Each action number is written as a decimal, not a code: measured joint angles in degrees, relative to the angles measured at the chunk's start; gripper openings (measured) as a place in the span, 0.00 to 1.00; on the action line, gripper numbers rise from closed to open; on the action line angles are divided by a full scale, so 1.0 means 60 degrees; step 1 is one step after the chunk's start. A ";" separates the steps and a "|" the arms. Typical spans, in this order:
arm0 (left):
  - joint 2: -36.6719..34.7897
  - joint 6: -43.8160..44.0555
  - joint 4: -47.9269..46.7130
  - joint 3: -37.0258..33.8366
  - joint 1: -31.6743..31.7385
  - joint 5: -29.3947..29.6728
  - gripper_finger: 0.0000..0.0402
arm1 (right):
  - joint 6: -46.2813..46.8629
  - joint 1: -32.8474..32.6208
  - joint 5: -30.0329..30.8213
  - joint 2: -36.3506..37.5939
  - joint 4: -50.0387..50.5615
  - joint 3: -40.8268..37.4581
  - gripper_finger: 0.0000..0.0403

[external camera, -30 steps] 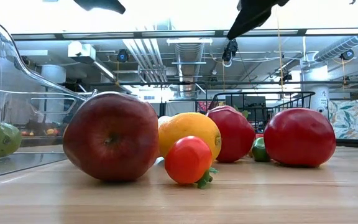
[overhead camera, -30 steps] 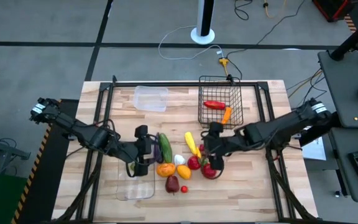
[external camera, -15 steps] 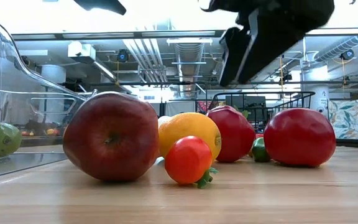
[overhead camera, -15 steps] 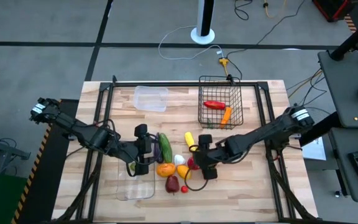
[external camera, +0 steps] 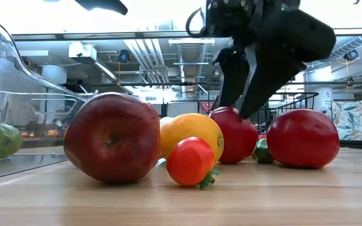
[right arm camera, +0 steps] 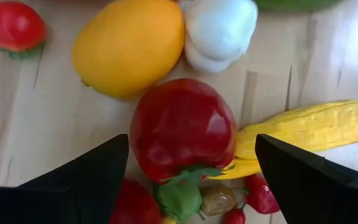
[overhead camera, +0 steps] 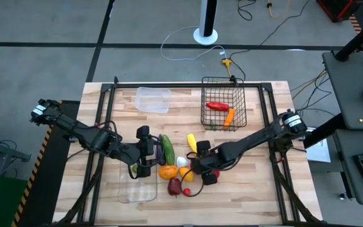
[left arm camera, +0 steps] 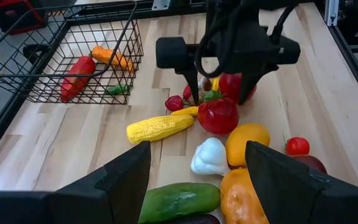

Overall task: Sort produce into baskets
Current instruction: Put the left red tomato into the transparent bin

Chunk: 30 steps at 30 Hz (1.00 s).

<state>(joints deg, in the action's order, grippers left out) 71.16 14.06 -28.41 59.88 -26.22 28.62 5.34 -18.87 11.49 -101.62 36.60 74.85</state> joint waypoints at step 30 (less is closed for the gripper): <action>0.0000 -0.0004 0.0077 -0.0004 0.0000 0.0142 0.61 | 0.0175 0.0069 -0.0255 -0.0408 -0.0404 0.0000 0.69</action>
<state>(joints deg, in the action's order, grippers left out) 71.16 14.04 -27.94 59.86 -26.22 29.47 6.39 -18.46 9.96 -104.07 34.17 74.85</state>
